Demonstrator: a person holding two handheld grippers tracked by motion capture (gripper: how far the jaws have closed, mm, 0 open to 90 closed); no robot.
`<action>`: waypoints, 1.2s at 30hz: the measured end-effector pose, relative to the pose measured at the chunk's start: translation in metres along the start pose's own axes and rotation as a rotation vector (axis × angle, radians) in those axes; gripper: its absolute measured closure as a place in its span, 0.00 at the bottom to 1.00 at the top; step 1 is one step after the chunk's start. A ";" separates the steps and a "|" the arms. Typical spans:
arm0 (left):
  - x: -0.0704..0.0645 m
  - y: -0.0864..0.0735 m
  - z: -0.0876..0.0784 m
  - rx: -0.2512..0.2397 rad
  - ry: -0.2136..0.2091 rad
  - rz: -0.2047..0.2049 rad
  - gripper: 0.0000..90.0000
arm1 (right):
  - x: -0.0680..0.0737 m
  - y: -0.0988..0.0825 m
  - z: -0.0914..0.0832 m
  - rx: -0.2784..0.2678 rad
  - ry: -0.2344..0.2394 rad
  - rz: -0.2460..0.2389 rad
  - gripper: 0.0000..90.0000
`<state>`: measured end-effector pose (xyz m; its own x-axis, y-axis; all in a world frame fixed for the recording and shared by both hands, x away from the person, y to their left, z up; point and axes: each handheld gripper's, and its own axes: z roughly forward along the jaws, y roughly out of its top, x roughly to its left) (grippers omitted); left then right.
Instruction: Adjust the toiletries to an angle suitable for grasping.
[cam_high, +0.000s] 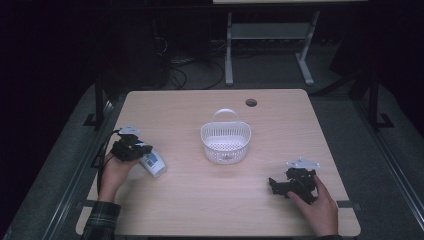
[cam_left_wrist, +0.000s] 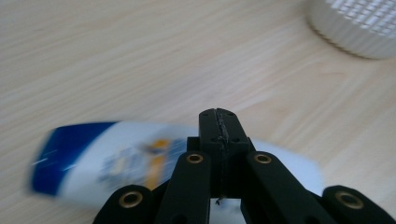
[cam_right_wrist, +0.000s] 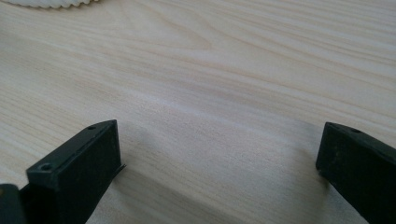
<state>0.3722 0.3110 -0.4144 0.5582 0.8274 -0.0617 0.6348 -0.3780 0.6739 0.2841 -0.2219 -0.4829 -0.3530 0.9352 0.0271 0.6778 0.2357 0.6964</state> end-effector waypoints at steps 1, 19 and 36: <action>0.006 -0.002 -0.004 -0.003 0.010 -0.010 1.00 | 0.000 0.000 0.000 0.000 0.000 0.000 0.00; 0.068 -0.028 -0.012 0.070 0.148 -0.096 1.00 | 0.000 0.000 0.000 0.000 0.000 0.000 0.00; 0.067 -0.026 0.008 0.118 0.149 -0.089 1.00 | 0.000 0.000 0.000 0.000 0.000 0.000 0.00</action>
<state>0.3970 0.3727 -0.4416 0.4174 0.9087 -0.0022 0.7411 -0.3390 0.5795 0.2841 -0.2219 -0.4829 -0.3530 0.9352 0.0275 0.6776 0.2353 0.6968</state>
